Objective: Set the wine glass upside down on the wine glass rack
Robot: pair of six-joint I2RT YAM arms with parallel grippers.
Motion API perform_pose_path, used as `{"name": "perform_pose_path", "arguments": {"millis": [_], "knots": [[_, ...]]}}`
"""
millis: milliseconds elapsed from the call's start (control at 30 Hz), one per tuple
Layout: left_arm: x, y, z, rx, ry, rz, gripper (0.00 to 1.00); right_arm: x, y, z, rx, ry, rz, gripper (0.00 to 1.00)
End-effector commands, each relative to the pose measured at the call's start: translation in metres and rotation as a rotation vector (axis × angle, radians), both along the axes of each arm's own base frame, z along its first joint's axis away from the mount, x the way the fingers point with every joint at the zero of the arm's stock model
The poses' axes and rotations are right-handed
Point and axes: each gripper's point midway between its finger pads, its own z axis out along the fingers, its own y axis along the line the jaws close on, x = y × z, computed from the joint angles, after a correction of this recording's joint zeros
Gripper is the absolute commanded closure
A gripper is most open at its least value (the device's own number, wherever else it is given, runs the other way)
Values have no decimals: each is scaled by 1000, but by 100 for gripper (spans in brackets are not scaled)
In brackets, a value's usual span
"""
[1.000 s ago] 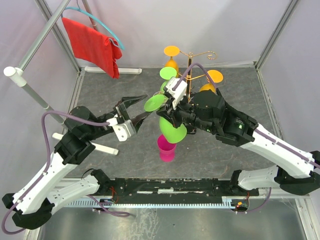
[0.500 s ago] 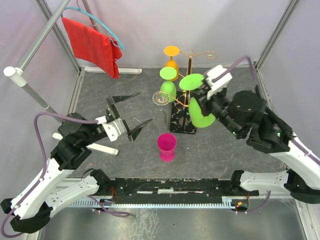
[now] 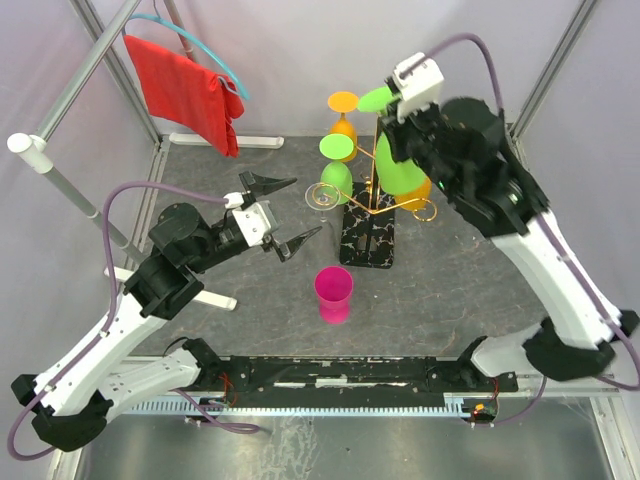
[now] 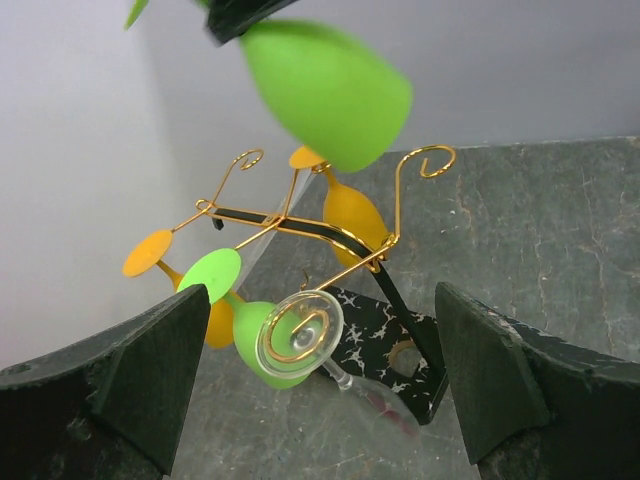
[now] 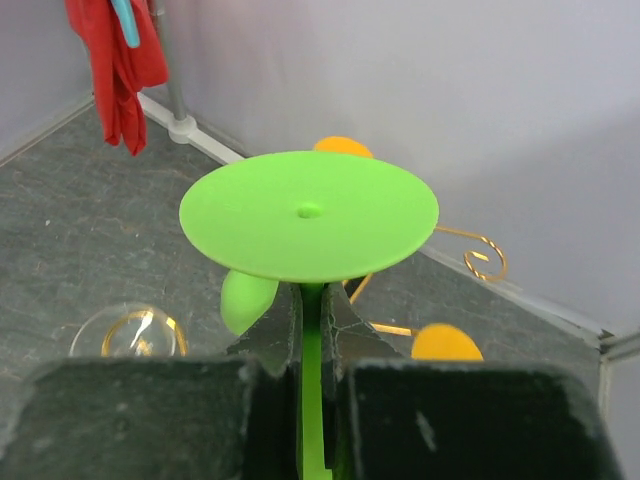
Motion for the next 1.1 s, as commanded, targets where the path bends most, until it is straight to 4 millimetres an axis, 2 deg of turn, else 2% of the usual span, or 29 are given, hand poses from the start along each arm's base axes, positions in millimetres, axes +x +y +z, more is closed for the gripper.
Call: {"name": "perform_pose_path", "arguments": {"millis": [0,133,167,267,333,433,533,600,767,800,967,1067], "knots": [[-1,3,20,-90,-3,12,1,46,13,29,70,-40,73,99],[6,4,14,-85,14,47,1,98,-8,51,135,-60,51,99],[8,5,13,-85,16,54,1,109,-18,59,160,-73,59,99],[14,6,4,-78,28,83,1,144,-59,56,217,-87,21,99],[17,7,-1,-75,37,101,1,161,-96,51,258,-113,-27,99],[20,7,-8,-69,48,114,1,176,-153,37,315,-147,-94,99],[22,8,-15,-64,84,132,1,183,-194,14,306,-187,-139,99],[24,11,-20,-76,115,151,1,184,-209,-1,268,-214,-157,99],[21,17,-37,-104,160,168,1,190,-227,-43,214,-288,-146,99],[20,18,-38,-108,165,169,1,191,-227,-45,226,-327,-119,99],[16,22,-36,-141,147,172,1,203,-211,-93,279,-329,63,99],[17,21,-35,-149,145,168,1,204,-197,-110,304,-336,176,99]]}}
